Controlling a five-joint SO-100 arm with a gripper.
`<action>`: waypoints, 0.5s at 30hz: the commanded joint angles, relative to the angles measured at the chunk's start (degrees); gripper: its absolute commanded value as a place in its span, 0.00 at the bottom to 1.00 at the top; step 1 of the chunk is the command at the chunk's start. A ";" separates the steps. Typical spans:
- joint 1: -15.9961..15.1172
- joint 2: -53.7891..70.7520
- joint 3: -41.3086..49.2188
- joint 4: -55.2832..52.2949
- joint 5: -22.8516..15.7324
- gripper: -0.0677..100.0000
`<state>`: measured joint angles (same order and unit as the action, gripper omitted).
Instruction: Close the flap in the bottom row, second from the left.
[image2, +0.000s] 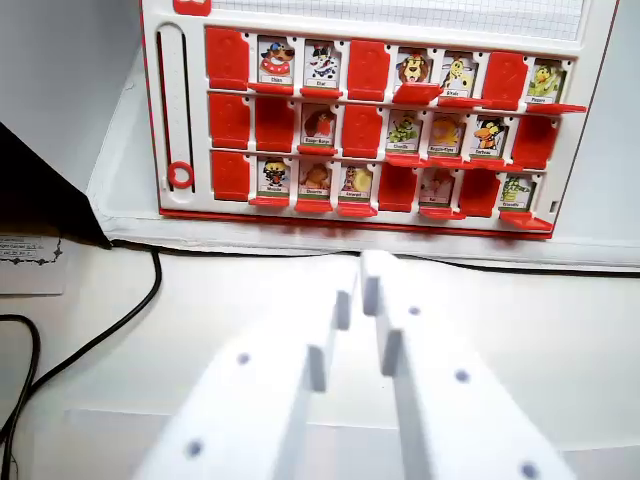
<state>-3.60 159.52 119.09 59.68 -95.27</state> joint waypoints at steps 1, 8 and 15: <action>0.09 0.62 -0.79 -2.11 0.18 0.00; 0.09 0.44 1.14 -3.16 0.62 0.00; -0.88 -1.58 6.06 -11.87 1.05 0.00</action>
<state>-4.22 159.26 125.16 53.26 -94.57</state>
